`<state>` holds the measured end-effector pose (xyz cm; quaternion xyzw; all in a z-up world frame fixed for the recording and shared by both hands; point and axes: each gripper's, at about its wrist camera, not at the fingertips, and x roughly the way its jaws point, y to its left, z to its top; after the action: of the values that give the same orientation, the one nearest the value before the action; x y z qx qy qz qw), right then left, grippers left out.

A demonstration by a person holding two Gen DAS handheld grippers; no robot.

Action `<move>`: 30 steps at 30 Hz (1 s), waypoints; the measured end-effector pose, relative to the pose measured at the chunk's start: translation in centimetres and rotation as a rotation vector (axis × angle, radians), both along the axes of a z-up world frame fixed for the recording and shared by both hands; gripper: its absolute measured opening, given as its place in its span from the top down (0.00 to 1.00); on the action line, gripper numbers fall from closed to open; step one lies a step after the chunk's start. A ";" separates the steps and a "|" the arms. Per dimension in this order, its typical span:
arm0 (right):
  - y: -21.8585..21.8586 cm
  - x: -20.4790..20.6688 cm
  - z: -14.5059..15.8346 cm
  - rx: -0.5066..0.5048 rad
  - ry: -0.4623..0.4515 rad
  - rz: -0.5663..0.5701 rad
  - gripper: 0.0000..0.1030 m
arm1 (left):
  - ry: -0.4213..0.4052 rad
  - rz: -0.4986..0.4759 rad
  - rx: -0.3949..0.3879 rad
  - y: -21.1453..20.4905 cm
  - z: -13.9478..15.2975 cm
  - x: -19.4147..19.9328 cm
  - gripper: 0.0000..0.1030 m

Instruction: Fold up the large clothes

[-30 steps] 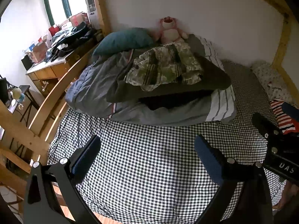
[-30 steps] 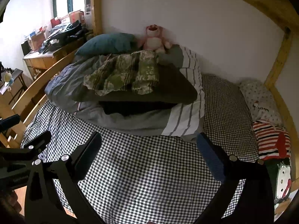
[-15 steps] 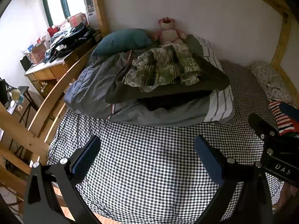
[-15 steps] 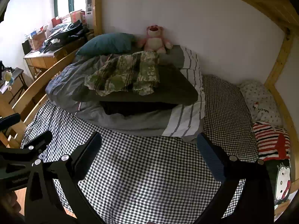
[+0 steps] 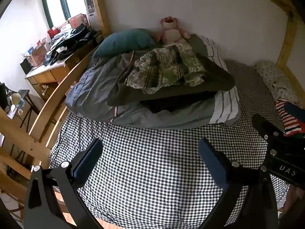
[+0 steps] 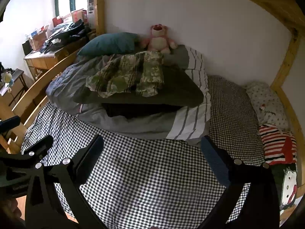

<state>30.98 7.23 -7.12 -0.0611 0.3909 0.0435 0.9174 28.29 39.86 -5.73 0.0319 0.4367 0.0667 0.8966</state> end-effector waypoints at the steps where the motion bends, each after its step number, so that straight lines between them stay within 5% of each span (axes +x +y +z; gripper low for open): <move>1: 0.0 0.0 0.0 0.002 0.001 0.000 0.03 | 0.000 -0.001 0.001 0.0 0.0 0.0 0.04; 30: -0.1 -0.1 -0.3 -0.004 0.004 0.003 0.03 | 0.010 0.000 0.001 -0.5 -0.1 0.2 0.04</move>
<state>30.90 7.13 -7.42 -0.0632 0.3929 0.0442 0.9164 28.45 39.37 -5.82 0.0326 0.4411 0.0668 0.8944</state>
